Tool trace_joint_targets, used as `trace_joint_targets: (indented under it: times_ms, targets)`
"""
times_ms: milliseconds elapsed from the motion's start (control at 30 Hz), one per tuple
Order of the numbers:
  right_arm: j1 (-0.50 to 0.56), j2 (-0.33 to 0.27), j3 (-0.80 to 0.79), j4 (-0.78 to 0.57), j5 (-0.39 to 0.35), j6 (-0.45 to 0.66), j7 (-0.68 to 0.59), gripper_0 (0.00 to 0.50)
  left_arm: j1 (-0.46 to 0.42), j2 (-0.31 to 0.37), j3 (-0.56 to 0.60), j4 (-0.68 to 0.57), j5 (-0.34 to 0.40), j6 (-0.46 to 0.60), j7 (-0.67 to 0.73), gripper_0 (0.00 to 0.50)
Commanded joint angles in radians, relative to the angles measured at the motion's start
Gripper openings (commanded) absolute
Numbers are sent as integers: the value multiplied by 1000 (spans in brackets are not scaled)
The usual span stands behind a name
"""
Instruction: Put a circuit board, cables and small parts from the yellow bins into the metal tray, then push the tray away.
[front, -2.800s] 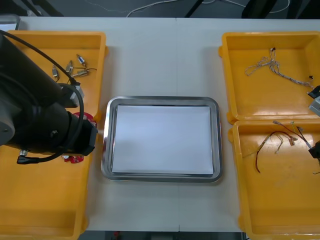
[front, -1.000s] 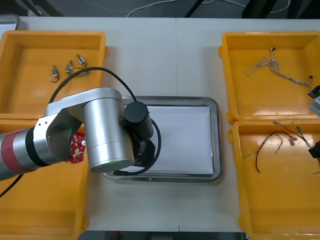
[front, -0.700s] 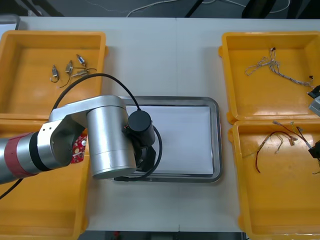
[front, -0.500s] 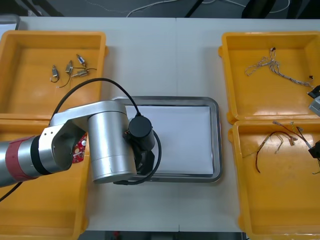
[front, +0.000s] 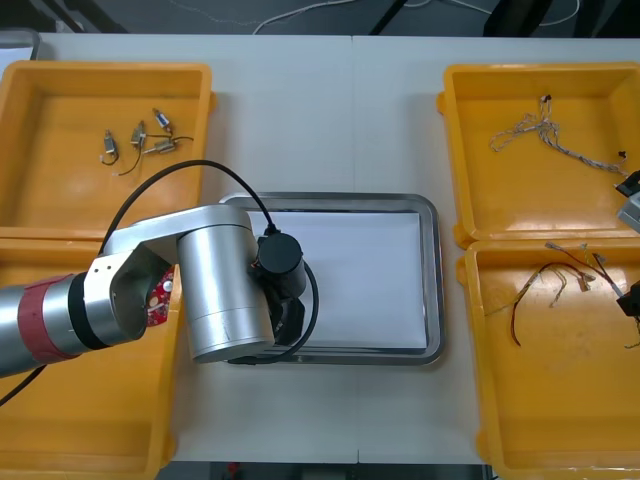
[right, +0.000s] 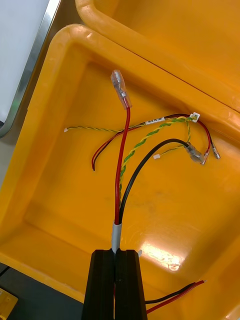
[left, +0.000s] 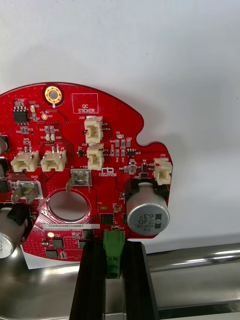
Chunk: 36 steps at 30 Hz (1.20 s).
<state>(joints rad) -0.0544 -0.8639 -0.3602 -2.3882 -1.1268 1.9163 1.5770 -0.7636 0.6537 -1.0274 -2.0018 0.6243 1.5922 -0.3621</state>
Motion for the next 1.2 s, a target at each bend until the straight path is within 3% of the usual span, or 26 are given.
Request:
trace_joint_targets:
  times_ms: [33, 100, 200, 367, 500, 833, 1200]
  targets:
    - [-19, 14, -17, -25, -8, 4, -42, 0, 20, -28, -16, -5, -18, -11, 61, 14]
    - [-19, 14, -17, -25, -8, 4, -42, 0, 24, -29, -16, -5, -25, -9, 61, 206]
    - [-19, 14, -17, -25, -8, 4, -42, 0, 24, -29, -16, -6, -29, -11, 60, 316]
    - [-19, 14, -17, -25, -8, 4, -42, 0, 23, -28, 18, -18, -17, -8, 55, 435]
    - [-19, 14, -17, -25, -8, 4, -42, 0, 12, -16, 69, -54, 26, 11, 51, 495]
    - [-19, 14, -17, -25, -8, 4, -42, 0, -56, 38, 224, -166, 183, 143, 57, 500]
    - [-13, 16, -11, -19, -11, 4, -43, 0, -66, 195, 418, -281, 290, 292, 34, 500]
